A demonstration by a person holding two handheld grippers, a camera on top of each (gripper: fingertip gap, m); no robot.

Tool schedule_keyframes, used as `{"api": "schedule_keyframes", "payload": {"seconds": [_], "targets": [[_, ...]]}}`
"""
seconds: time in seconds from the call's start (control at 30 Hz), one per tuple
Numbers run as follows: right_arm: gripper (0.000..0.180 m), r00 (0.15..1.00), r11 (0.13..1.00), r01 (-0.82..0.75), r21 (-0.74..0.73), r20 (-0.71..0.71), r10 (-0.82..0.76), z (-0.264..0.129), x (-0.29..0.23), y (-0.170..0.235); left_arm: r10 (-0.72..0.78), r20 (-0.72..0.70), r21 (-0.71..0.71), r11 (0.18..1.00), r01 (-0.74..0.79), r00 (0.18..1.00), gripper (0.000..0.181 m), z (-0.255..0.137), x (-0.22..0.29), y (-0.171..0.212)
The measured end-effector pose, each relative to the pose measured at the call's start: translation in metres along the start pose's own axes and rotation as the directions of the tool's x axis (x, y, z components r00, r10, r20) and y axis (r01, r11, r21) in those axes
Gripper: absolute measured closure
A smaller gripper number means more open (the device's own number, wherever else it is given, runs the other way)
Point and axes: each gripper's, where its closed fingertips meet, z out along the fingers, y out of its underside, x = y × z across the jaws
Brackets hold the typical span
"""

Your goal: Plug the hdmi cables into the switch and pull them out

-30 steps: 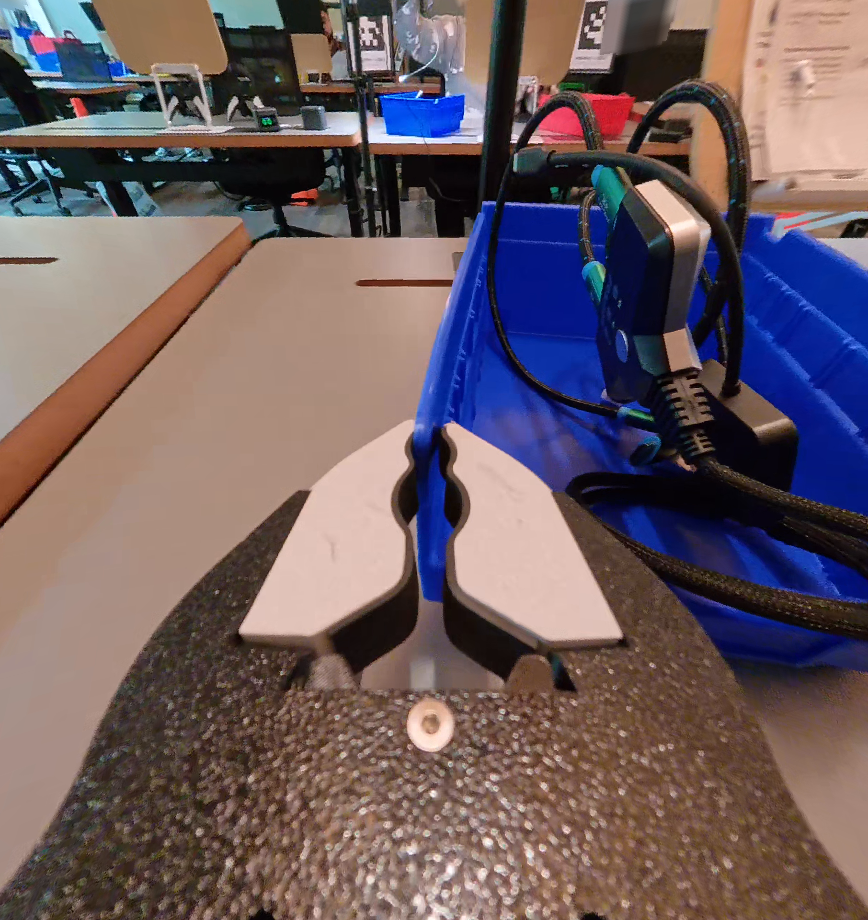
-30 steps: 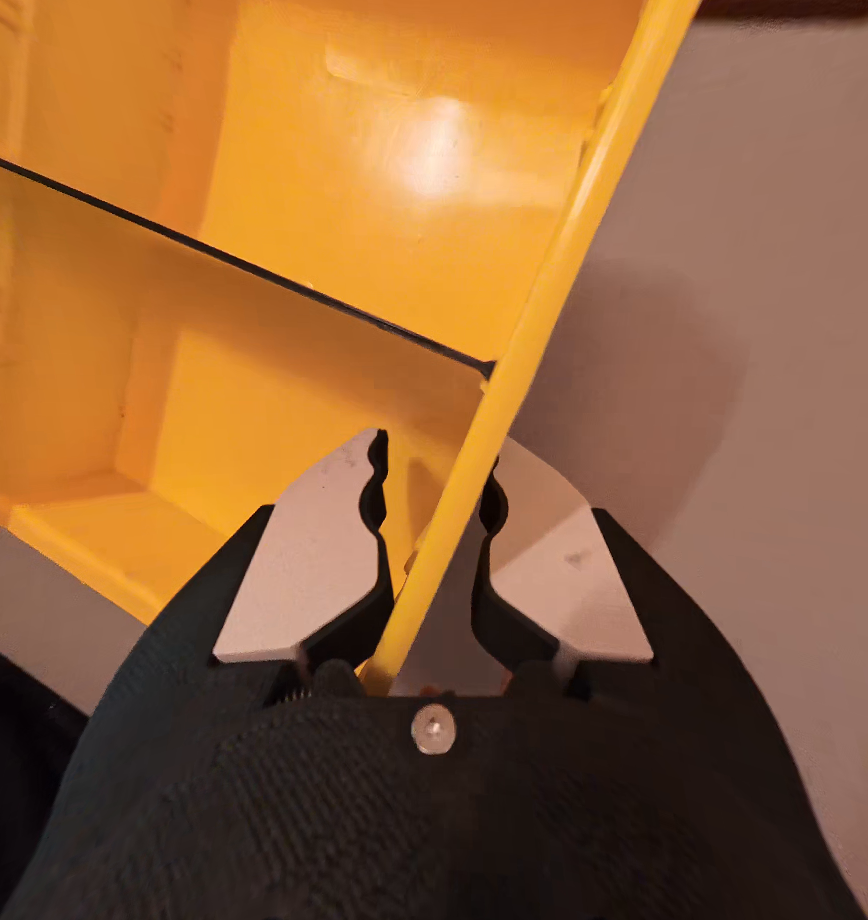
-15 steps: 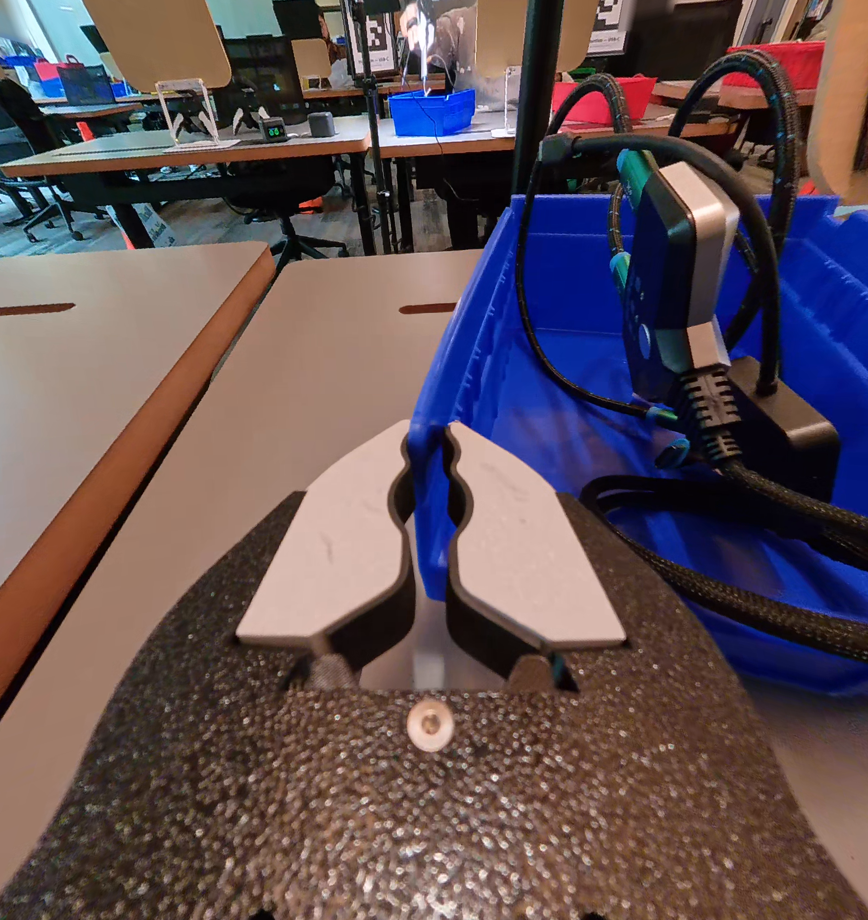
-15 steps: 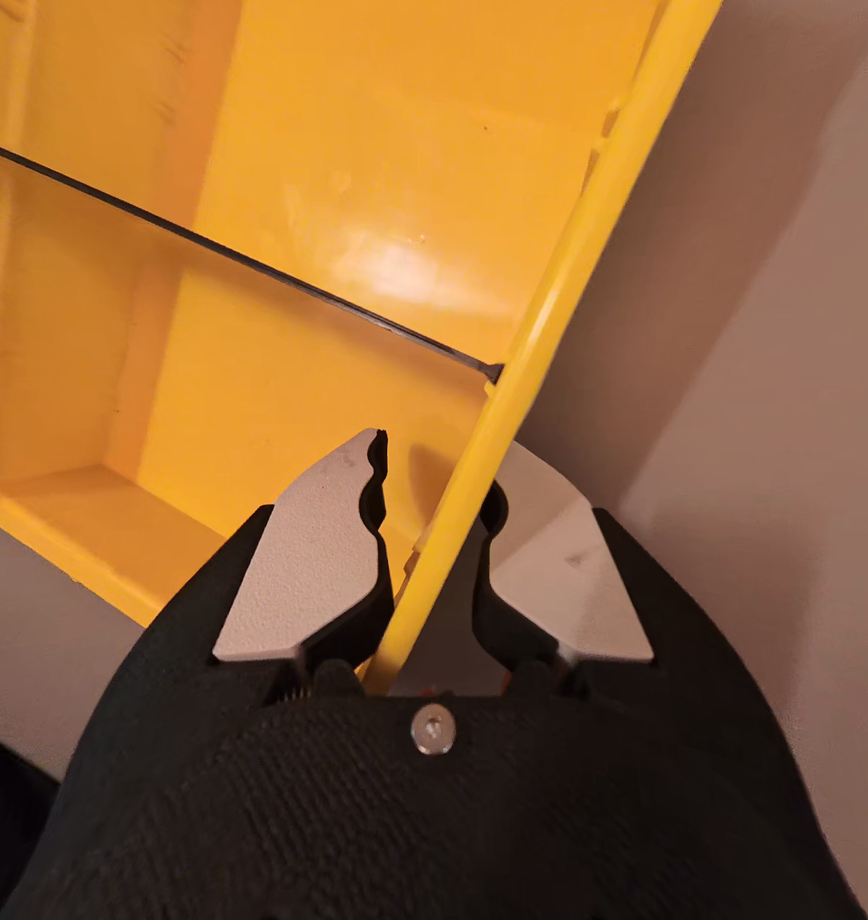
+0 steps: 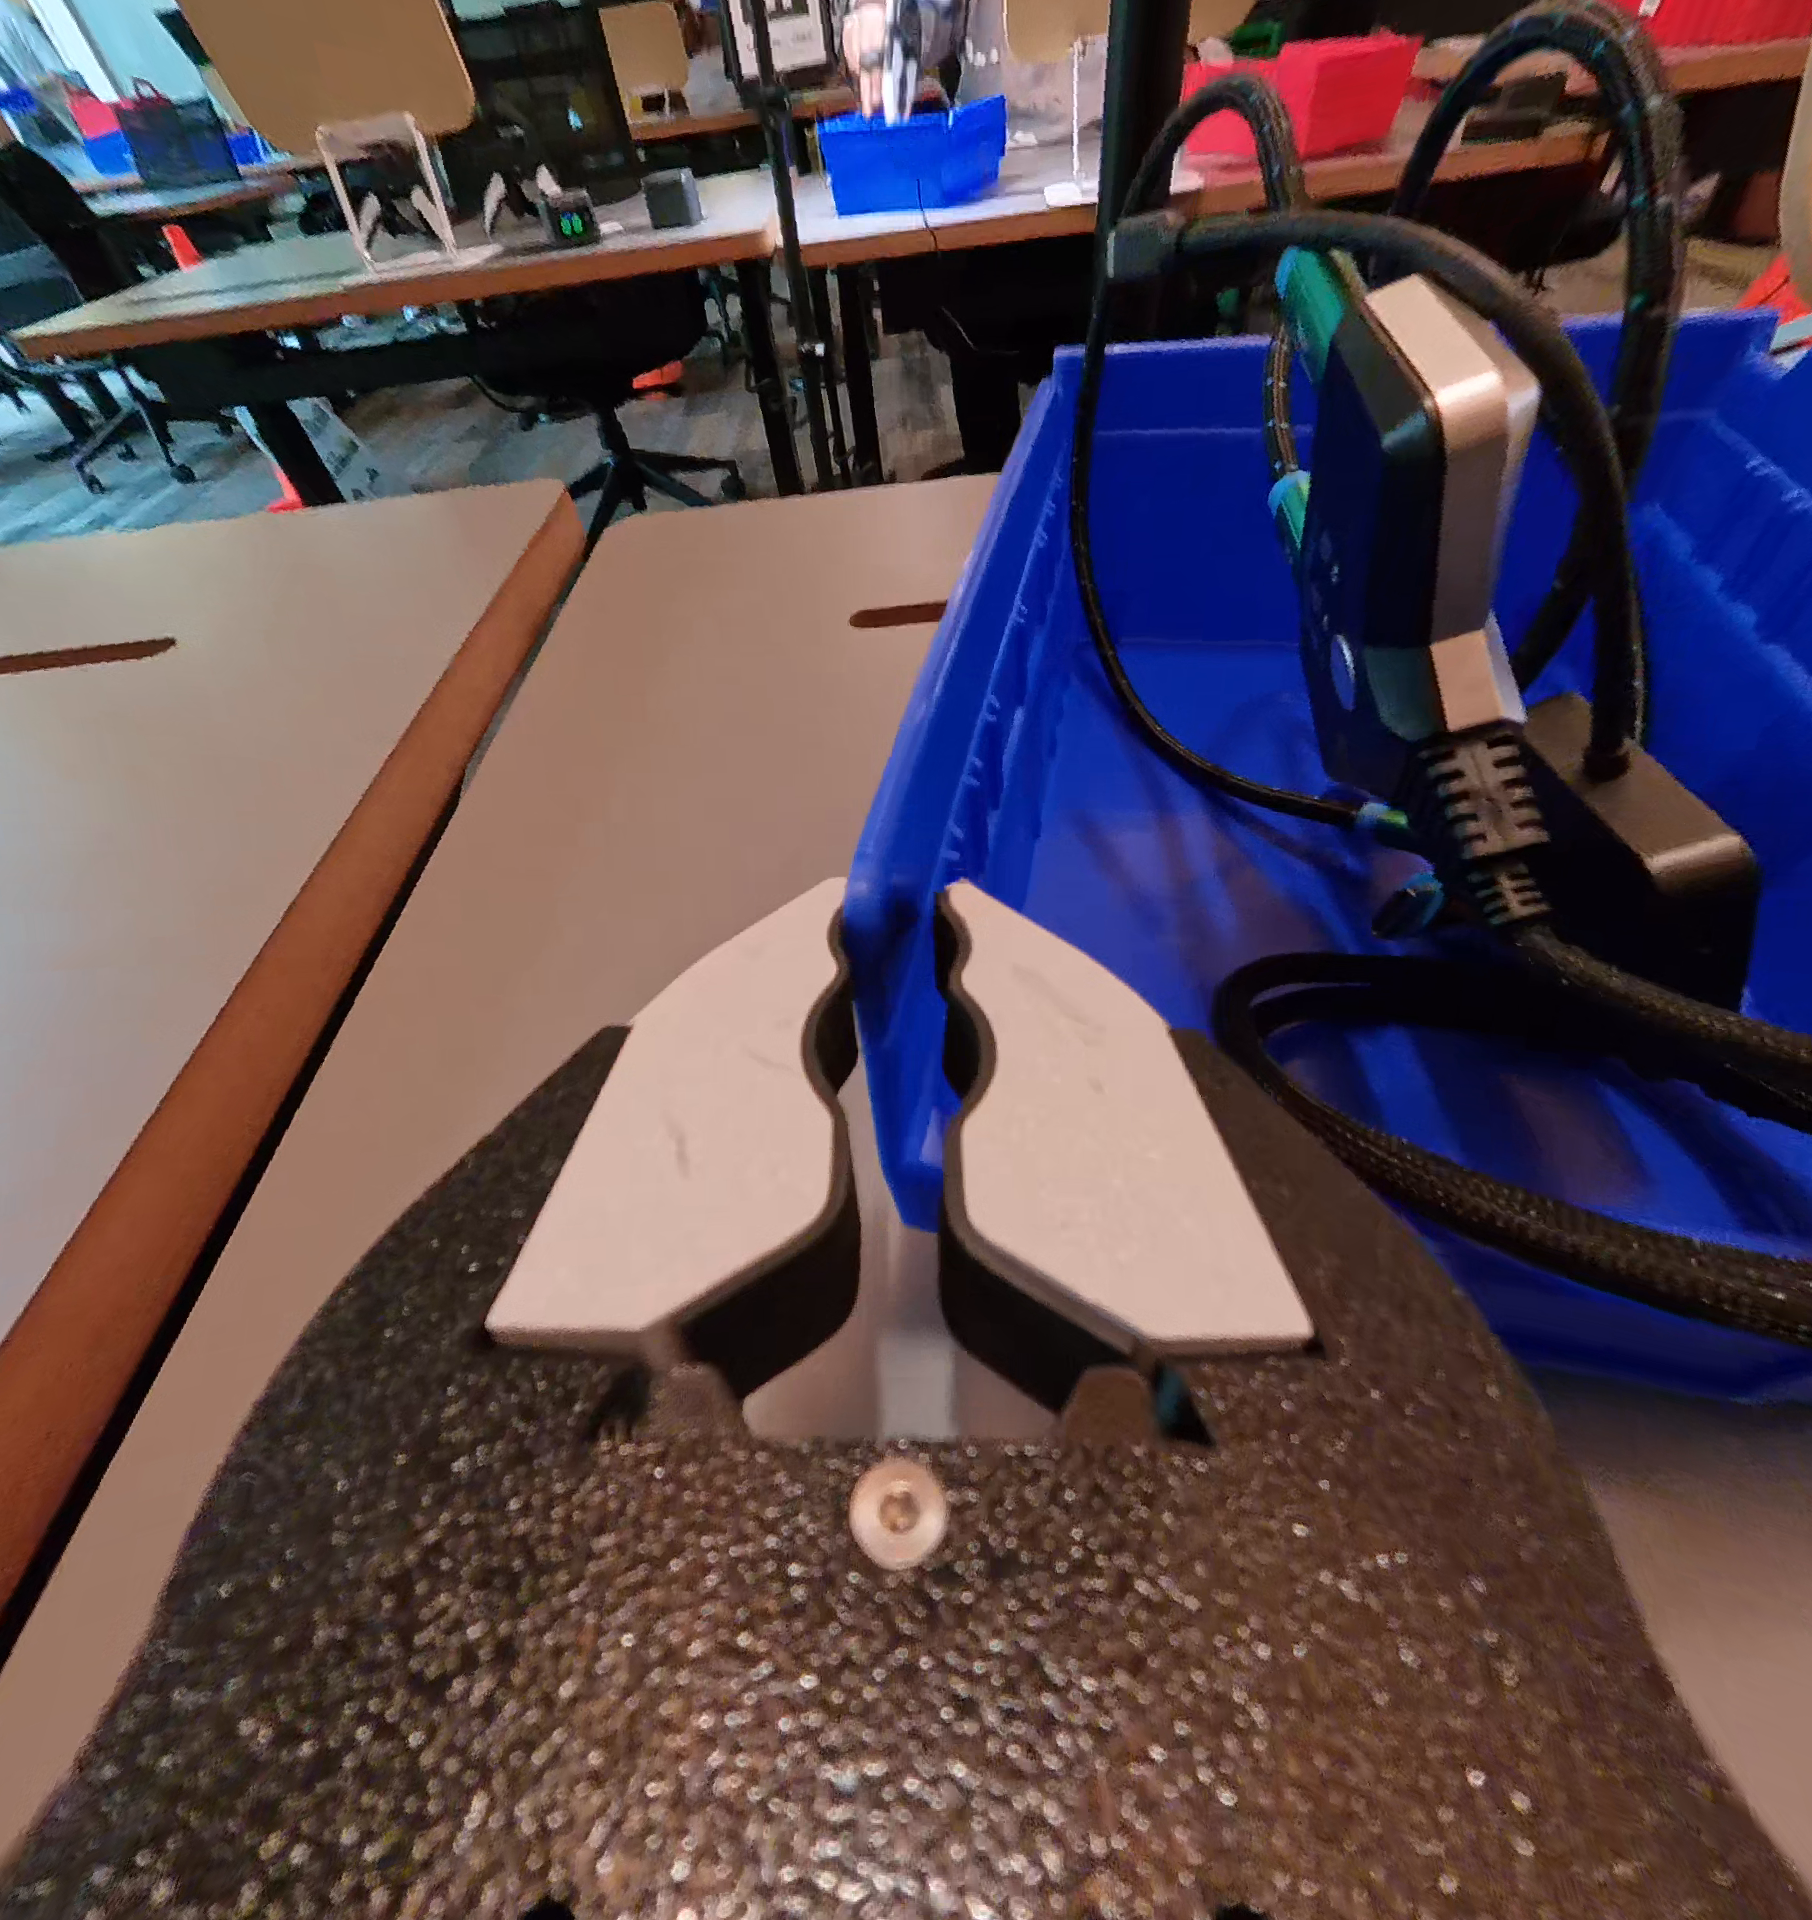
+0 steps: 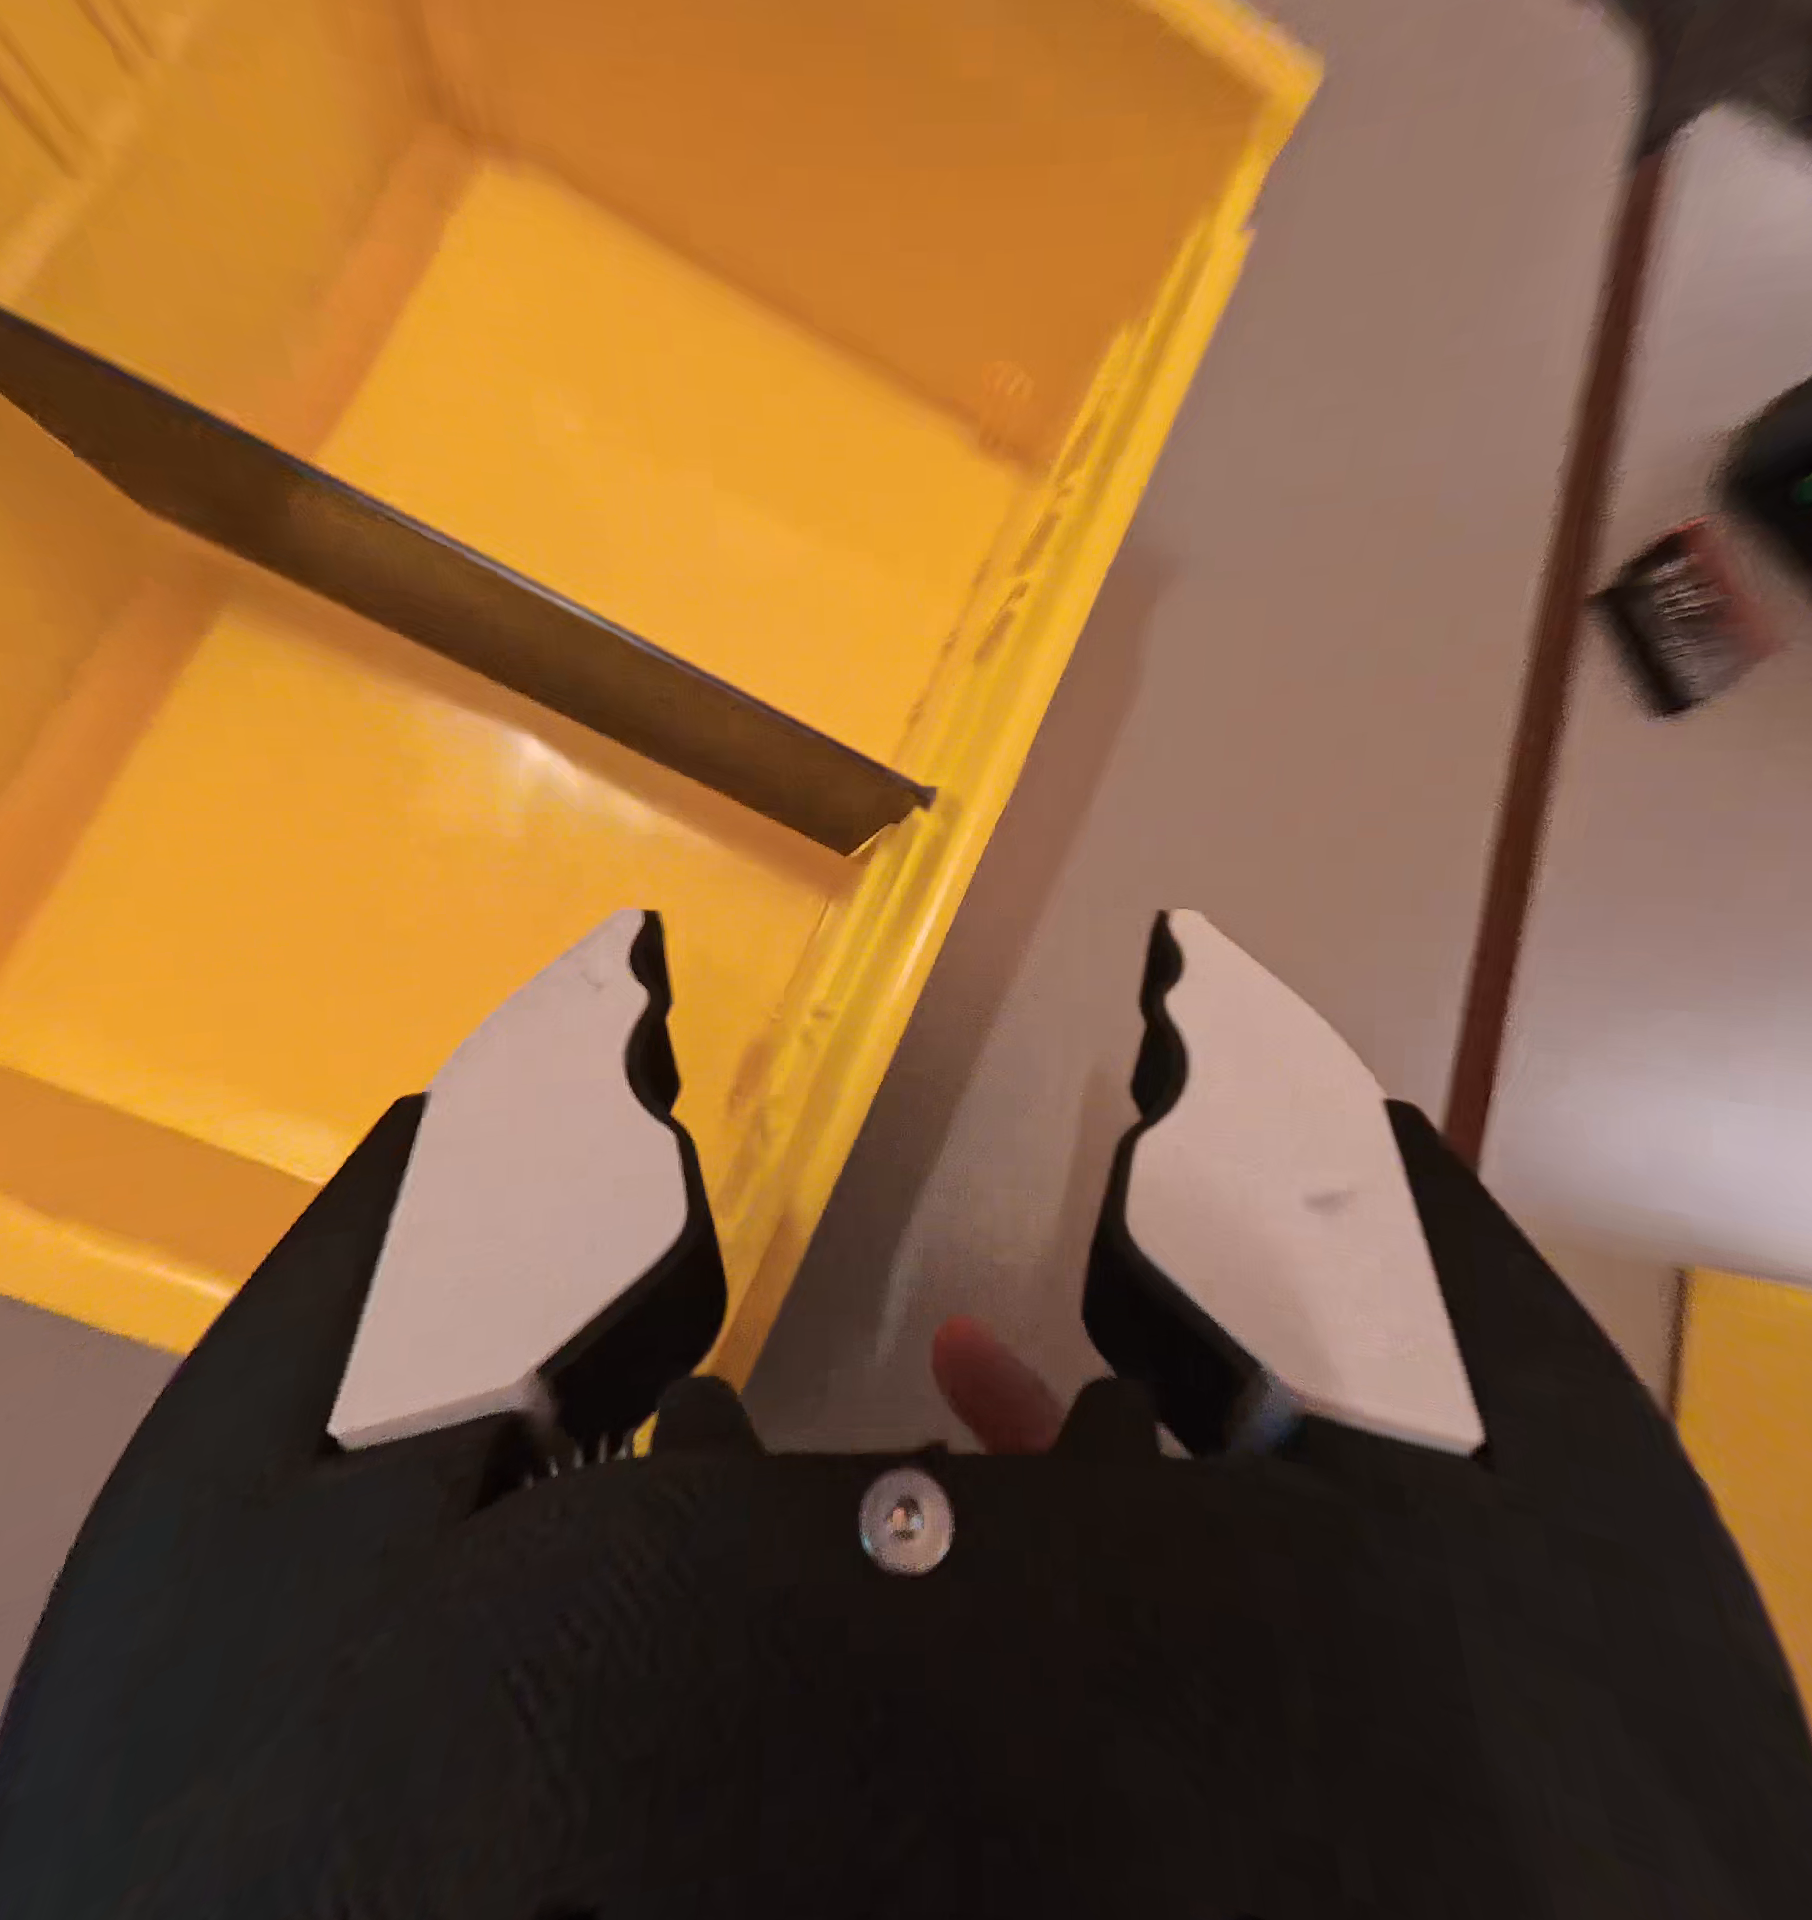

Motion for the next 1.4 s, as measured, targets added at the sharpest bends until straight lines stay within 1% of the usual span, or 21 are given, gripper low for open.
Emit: {"api": "schedule_keyframes", "payload": {"seconds": [0.03,0.07,0.13,0.23,0.3,0.4,0.5,0.57,0.6,0.67,0.73,0.8,0.83,0.9,0.97,1.07,1.13,1.2,1.27,1.3,1.4], "targets": [[0.086,0.999,0.998,-0.014,0.057,-0.029,0.016,-0.015,-0.004,-0.008,0.004,0.0,-0.02,1.0,-0.004,1.0,0.17,-0.001,0.0,0.002],[0.087,0.999,0.991,-0.031,0.127,-0.038,0.036,-0.029,-0.013,-0.019,0.002,0.011,-0.035,0.999,-0.002,1.0,0.17,-0.002,-0.001,0.003],[0.091,0.999,0.963,-0.038,0.267,-0.008,0.041,-0.056,-0.045,-0.039,-0.03,0.058,-0.049,0.998,0.032,0.998,0.17,-0.004,-0.002,0.004],[0.103,0.997,0.904,0.009,0.427,0.069,-0.042,-0.08,-0.11,-0.057,-0.047,0.197,-0.034,0.998,0.054,0.979,0.168,-0.01,-0.003,0.005],[0.101,0.99,0.876,0.031,0.48,0.108,-0.094,-0.085,-0.151,-0.062,-0.056,0.267,-0.016,0.998,0.062,0.962,0.167,-0.014,-0.003,0.006],[0.103,0.964,0.837,-0.004,0.548,0.224,-0.142,-0.088,-0.209,-0.067,-0.062,0.311,-0.007,0.998,0.067,0.949,0.168,-0.018,-0.003,0.007],[0.105,0.924,0.812,-0.036,0.583,0.329,-0.195,-0.089,-0.257,-0.068,-0.054,0.301,0.007,0.998,0.054,0.952,0.168,-0.019,-0.003,0.007],[0.105,0.909,0.802,-0.024,0.596,0.347,-0.23,-0.085,-0.278,-0.066,-0.021,0.264,-0.011,1.0,0.025,0.964,0.168,-0.018,-0.003,0.008],[0.103,0.905,0.796,-0.013,0.605,0.345,-0.247,-0.083,-0.286,-0.065,-0.008,0.244,-0.033,0.999,0.017,0.97,0.166,-0.019,-0.003,0.009],[0.103,0.906,0.775,-0.012,0.631,0.335,-0.259,-0.08,-0.295,-0.063,-0.009,0.248,-0.053,0.998,0.023,0.969,0.156,-0.027,-0.008,0.005],[0.105,0.911,0.748,0.002,0.664,0.308,-0.276,-0.078,-0.299,-0.06,-0.034,0.234,-0.014,0.999,0.039,0.972,0.151,-0.038,-0.005,-0.012],[0.112,0.94,0.683,0.0,0.73,0.233,-0.249,-0.087,-0.292,-0.067,-0.037,0.135,-0.006,0.999,0.038,0.99,0.15,-0.043,0.015,-0.03],[0.115,0.946,0.636,-0.007,0.772,0.211,-0.246,-0.096,-0.291,-0.073,-0.035,0.06,-0.037,0.999,0.037,0.998,0.149,-0.042,0.03,-0.034],[0.114,0.925,0.578,-0.03,0.815,0.243,-0.294,-0.109,-0.302,-0.079,-0.066,-0.069,-0.138,0.989,0.056,0.995,0.139,-0.035,0.057,-0.036],[0.107,0.891,0.586,-0.054,0.808,0.304,-0.336,-0.109,-0.315,-0.077,-0.114,-0.129,-0.193,0.977,0.088,0.985,0.136,-0.025,0.072,-0.039],[0.095,0.884,0.56,-0.077,0.825,0.316,-0.344,-0.107,-0.321,-0.077,-0.148,-0.121,-0.234,0.965,0.116,0.982,0.135,-0.002,0.075,-0.038],[0.088,0.851,0.56,-0.103,0.822,0.364,-0.378,-0.109,-0.331,-0.075,-0.172,-0.133,-0.296,0.947,0.127,0.976,0.135,0.012,0.081,-0.029],[0.087,0.819,0.557,-0.115,0.822,0.396,-0.416,-0.113,-0.34,-0.071,-0.171,-0.138,-0.332,0.936,0.117,0.976,0.14,0.023,0.085,-0.022],[0.087,0.81,0.532,-0.124,0.838,0.395,-0.433,-0.114,-0.344,-0.07,-0.136,-0.121,-0.347,0.934,0.087,0.983,0.147,0.032,0.084,-0.017],[0.088,0.803,0.534,-0.126,0.836,0.402,-0.44,-0.113,-0.346,-0.068,-0.135,-0.128,-0.353,0.932,0.082,0.983,0.152,0.036,0.085,-0.014],[0.092,0.796,0.536,-0.115,0.836,0.401,-0.454,-0.111,-0.351,-0.067,-0.13,-0.12,-0.326,0.941,0.085,0.984,0.153,0.04,0.086,-0.014]]}}
